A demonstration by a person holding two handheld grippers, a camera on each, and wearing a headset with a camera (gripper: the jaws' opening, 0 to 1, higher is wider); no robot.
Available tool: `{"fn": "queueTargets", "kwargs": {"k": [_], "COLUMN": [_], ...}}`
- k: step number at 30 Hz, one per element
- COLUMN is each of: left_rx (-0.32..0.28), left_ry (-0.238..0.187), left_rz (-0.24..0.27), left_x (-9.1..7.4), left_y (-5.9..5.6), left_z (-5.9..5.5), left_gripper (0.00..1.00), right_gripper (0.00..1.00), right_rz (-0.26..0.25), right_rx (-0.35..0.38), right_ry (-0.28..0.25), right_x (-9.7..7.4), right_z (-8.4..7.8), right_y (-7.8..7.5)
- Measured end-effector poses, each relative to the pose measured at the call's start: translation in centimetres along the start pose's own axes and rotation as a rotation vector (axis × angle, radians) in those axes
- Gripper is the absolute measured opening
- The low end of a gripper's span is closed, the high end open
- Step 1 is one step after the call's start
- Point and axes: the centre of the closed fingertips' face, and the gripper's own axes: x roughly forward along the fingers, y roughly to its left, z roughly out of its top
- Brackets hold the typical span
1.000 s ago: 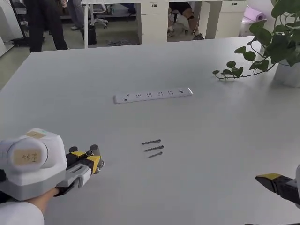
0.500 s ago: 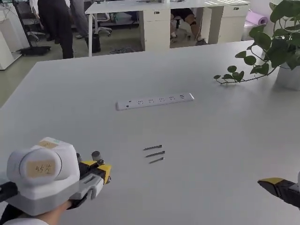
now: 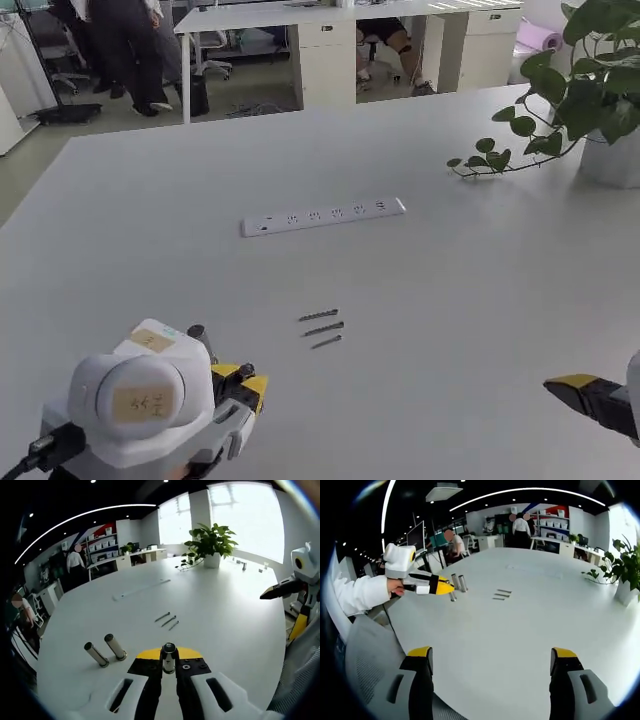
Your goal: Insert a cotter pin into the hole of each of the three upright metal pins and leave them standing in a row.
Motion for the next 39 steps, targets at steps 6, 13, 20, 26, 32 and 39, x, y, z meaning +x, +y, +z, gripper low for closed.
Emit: {"fn": "queueTargets", "kwargs": {"k": [6, 13, 20, 26, 32, 39], "left_rx": [-0.035, -0.086, -0.092, -0.084, -0.073, -0.069], "left_ry": [0.01, 0.001, 0.007, -0.009, -0.003, -0.006], "left_rz": [0.007, 0.003, -0.012, -0.023, -0.026, -0.038], "left_x": [0.5, 1.1, 1.7, 1.9, 2.1, 2.3], "left_y": [-0.3, -0.3, -0.5, -0.8, -1.0, -1.2], "left_z": [-0.8, -1.4, -2.3, -2.2, -2.6, -2.8], "left_gripper": [0.07, 0.07, 0.07, 0.07, 0.07, 0.07], "right_gripper": [0.96, 0.97, 0.97, 0.96, 0.97, 0.97], "right_rz": [-0.003, -0.003, -0.003, 0.006, -0.006, -0.023], "right_rx": [-0.003, 0.004, -0.001, -0.007, 0.004, 0.0], "right_ry": [0.015, 0.021, 0.026, 0.035, 0.031, 0.025], "right_x": [-0.1, -0.2, -0.2, -0.1, -0.1, -0.3], "right_z": [-0.5, -0.8, -0.8, -0.9, -0.8, -0.7], "right_y": [0.0, 0.2, 0.2, 0.5, 0.3, -0.2]}}
